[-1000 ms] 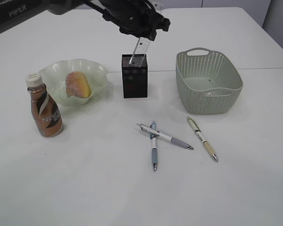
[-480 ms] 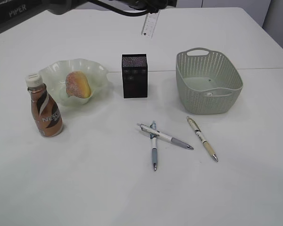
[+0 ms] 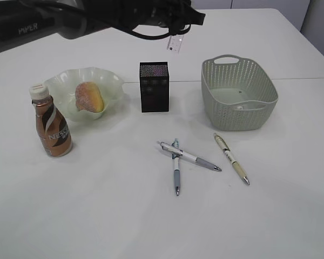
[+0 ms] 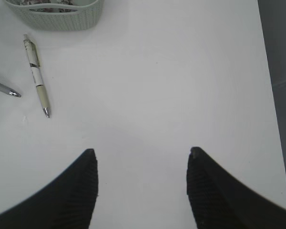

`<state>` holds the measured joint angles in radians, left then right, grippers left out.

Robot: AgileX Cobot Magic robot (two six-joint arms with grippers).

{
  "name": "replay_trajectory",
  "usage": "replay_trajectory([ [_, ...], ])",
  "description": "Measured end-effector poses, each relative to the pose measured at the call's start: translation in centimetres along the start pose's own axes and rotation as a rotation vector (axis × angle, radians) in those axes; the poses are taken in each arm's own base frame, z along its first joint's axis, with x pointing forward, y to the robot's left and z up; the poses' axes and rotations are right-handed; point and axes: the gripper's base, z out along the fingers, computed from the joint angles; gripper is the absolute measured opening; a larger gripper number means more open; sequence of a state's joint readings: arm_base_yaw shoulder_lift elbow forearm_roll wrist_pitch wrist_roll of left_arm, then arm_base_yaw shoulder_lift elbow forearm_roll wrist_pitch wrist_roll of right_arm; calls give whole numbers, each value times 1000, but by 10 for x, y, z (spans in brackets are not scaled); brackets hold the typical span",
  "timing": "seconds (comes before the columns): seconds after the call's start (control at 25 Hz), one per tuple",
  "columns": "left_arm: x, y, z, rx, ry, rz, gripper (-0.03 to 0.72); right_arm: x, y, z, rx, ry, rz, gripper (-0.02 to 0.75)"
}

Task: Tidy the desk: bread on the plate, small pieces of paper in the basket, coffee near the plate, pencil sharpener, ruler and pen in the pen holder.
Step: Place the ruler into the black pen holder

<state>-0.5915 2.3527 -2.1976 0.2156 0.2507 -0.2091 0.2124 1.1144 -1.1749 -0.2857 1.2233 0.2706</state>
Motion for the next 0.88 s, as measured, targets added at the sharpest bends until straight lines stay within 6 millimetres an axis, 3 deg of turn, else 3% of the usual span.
replay_trajectory([
  [0.24,25,7,2,16,-23,-8,230,0,0,0,2,-1,-1,467],
  [0.4,34,23,3,12,-88,-59,230,0,0,0,2,-1,-1,467],
  [0.88,38,38,4,6,-191,-95,230,-2,-2,0,25,-18,-11,467],
])
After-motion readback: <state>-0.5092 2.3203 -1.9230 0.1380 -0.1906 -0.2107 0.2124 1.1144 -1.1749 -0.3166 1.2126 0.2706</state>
